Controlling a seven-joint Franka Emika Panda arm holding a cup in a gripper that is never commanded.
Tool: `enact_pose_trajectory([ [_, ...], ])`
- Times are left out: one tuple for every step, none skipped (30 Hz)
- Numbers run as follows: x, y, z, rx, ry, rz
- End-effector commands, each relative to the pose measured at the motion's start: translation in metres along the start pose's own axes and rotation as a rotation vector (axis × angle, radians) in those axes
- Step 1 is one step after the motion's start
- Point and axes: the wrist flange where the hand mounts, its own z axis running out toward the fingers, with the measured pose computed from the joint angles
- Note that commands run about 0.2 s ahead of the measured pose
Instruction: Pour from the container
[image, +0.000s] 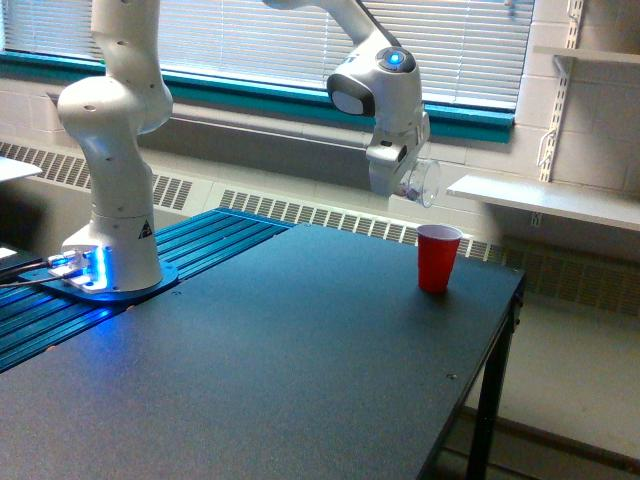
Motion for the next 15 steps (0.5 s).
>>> enact_pose_trajectory([
  [0.0124, -0.0079, -0.0092, 0.028, -0.027, 0.058],
  [0.0133, -0.0074, -0.0081, 0.025, -0.04, 0.066],
  [0.0139, -0.0074, -0.0076, 0.023, -0.048, 0.071],
  [0.0141, -0.0072, -0.0067, 0.023, -0.055, 0.073],
  [0.0141, -0.0064, -0.0052, 0.022, -0.063, 0.074],
  [0.014, -0.0055, -0.0039, 0.019, -0.075, 0.073],
  [0.0138, -0.0046, -0.0028, 0.015, -0.08, 0.073],
  [0.0137, -0.0037, -0.0017, 0.013, -0.084, 0.074],
  [0.0141, -0.0035, -0.0015, 0.016, -0.088, 0.079],
  [0.0149, -0.0037, -0.0019, 0.021, -0.093, 0.085],
  [0.0154, -0.0036, -0.0018, 0.022, -0.095, 0.089],
  [0.0157, -0.0028, -0.001, 0.021, -0.096, 0.093],
  [0.0161, -0.0021, -0.0001, 0.018, -0.097, 0.098],
  [0.0168, -0.0018, 0.0003, 0.02, -0.1, 0.103],
  [0.0172, -0.0017, 0.0005, 0.022, -0.102, 0.106],
])
